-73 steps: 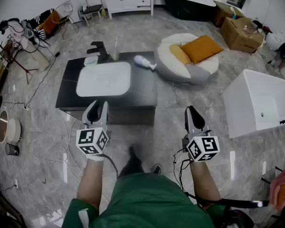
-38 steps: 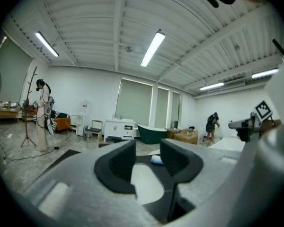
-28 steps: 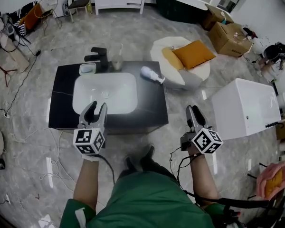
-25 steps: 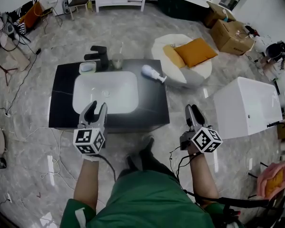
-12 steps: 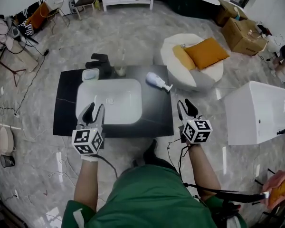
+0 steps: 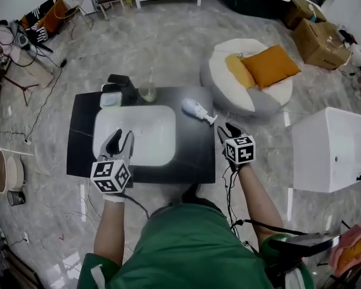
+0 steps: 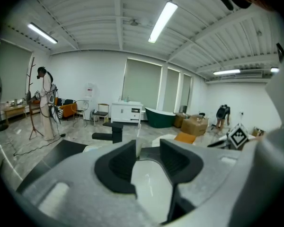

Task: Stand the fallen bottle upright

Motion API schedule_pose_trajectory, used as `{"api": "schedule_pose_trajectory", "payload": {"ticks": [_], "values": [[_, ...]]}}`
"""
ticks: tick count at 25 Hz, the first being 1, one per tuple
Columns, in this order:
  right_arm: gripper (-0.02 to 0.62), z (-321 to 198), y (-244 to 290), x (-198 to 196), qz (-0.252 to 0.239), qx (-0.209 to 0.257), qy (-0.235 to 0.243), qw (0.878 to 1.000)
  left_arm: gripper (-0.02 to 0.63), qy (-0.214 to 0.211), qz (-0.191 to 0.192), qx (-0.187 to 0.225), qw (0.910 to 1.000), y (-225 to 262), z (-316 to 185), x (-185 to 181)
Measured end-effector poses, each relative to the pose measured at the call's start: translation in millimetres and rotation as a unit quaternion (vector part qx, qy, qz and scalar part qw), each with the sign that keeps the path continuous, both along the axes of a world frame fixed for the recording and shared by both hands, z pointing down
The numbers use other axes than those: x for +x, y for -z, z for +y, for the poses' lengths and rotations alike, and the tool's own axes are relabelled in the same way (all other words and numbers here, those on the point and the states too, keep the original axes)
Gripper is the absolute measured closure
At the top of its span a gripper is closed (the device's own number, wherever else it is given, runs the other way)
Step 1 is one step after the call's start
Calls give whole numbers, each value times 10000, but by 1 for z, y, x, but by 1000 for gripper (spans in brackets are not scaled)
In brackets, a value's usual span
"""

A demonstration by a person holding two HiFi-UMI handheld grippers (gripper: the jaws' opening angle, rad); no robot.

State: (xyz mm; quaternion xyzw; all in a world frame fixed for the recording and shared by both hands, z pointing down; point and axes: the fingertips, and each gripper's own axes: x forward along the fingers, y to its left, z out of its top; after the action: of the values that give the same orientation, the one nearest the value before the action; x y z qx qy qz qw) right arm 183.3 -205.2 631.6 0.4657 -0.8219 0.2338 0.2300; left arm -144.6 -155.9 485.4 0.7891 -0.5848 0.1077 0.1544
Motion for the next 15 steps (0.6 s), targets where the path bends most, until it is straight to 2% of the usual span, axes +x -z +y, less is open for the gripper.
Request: {"api": "schedule_pose_trajectory", "payload": {"ticks": [4, 8, 12, 15], "values": [[469, -21, -32, 3, -451, -455, 44, 9979, 451, 77, -14, -185, 9998, -4, -10, 10], [398, -38, -55, -3, -871, -765, 149, 9931, 456, 82, -40, -353, 9993, -10, -17, 18], [353, -51, -81, -8, -1008, -937, 214, 9903, 459, 54, -43, -428, 9991, -17, -24, 17], [347, -60, -96, -15, -1033, -1002, 350, 9890, 463, 12, -79, -512, 9987, -26, -33, 12]]}}
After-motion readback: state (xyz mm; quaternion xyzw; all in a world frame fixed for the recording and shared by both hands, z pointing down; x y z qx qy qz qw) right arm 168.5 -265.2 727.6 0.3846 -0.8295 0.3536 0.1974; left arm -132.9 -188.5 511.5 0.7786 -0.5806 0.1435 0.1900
